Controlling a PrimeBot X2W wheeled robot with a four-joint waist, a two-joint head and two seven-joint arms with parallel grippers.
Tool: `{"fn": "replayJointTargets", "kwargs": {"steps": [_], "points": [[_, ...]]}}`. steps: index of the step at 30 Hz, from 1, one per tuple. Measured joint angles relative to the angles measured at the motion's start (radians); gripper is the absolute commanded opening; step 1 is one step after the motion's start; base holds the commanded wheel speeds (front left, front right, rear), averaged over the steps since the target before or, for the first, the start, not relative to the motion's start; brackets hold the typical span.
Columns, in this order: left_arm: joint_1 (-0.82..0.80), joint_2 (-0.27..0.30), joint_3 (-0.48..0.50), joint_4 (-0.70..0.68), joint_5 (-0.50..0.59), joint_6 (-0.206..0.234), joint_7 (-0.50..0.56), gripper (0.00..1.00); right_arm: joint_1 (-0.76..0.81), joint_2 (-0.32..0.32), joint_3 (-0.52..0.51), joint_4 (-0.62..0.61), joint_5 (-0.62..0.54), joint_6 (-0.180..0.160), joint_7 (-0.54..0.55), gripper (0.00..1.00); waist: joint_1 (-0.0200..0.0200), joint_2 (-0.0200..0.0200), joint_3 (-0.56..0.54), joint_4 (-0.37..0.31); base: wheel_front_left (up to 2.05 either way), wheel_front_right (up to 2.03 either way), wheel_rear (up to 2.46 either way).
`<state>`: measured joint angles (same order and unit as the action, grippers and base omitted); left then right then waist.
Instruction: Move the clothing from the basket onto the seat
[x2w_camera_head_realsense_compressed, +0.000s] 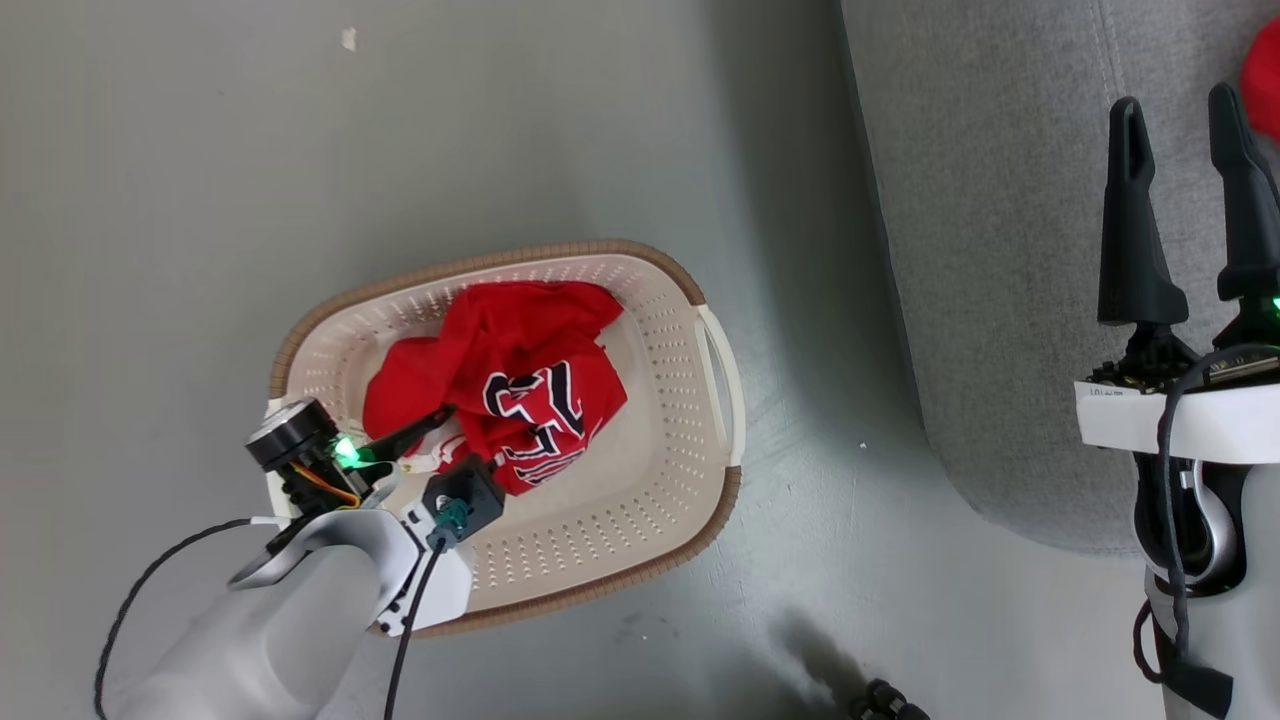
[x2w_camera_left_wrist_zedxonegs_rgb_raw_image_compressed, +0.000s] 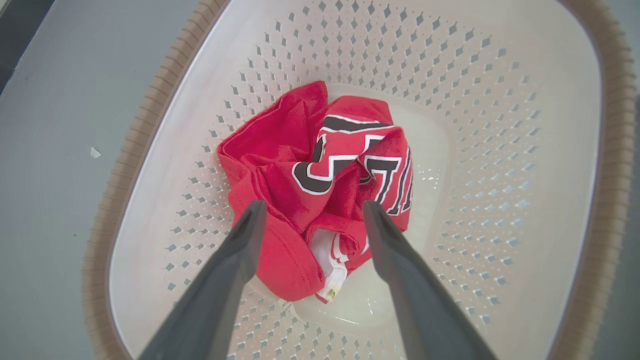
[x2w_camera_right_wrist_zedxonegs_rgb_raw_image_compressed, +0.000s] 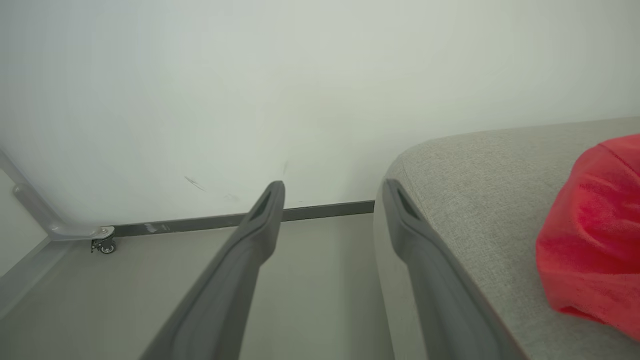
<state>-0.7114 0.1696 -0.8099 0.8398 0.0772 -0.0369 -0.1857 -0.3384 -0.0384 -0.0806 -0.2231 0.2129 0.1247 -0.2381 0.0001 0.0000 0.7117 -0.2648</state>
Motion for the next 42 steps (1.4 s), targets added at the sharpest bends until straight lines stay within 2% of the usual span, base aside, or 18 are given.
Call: {"fn": "replayJointTargets", "kwargs": {"steps": [7,19,27,35,36,37,39,42], "points": [[-0.025,0.021,-0.010,0.051,0.022,0.003,0.001,1.00,-0.041,0.000,0.007,0.011,0.018,0.000,-0.003,1.00,0.0000,0.0000,0.060,-0.026,0.00,0.00,0.00],[-0.093,0.023,-0.037,0.098,0.057,0.005,-0.005,1.00,-0.117,0.000,0.045,0.046,0.061,0.000,-0.012,1.00,0.0000,0.0000,0.146,-0.072,0.00,0.00,0.00],[-0.145,0.036,-0.033,0.121,0.070,0.026,-0.010,1.00,-0.174,0.000,0.061,0.068,0.081,0.000,-0.013,1.00,0.0000,0.0000,0.186,-0.098,0.00,0.00,0.00],[-0.180,0.051,-0.061,0.152,0.111,0.026,-0.011,1.00,-0.217,0.000,0.062,0.070,0.107,0.000,-0.013,1.00,0.0000,0.0000,0.220,-0.123,0.00,0.00,0.00],[-0.184,0.049,-0.065,0.156,0.114,0.026,-0.011,0.82,-0.222,0.000,0.062,0.070,0.109,0.000,-0.013,1.00,0.0000,0.0000,0.224,-0.126,0.00,0.00,0.00],[-0.184,0.047,-0.066,0.160,0.114,0.026,-0.011,0.40,-0.224,0.000,0.062,0.070,0.113,0.000,-0.014,1.00,0.0000,0.0000,0.227,-0.129,0.00,0.00,0.00],[-0.184,0.046,-0.068,0.169,0.115,0.026,-0.014,0.00,-0.225,0.000,0.061,0.072,0.115,0.000,-0.014,1.00,0.0000,0.0000,0.233,-0.134,0.00,0.00,0.00],[-0.184,0.046,-0.067,0.183,0.114,0.026,-0.018,0.00,-0.231,0.000,0.055,0.076,0.118,0.000,-0.014,1.00,0.0000,0.0000,0.238,-0.139,0.00,0.00,0.00]]}}
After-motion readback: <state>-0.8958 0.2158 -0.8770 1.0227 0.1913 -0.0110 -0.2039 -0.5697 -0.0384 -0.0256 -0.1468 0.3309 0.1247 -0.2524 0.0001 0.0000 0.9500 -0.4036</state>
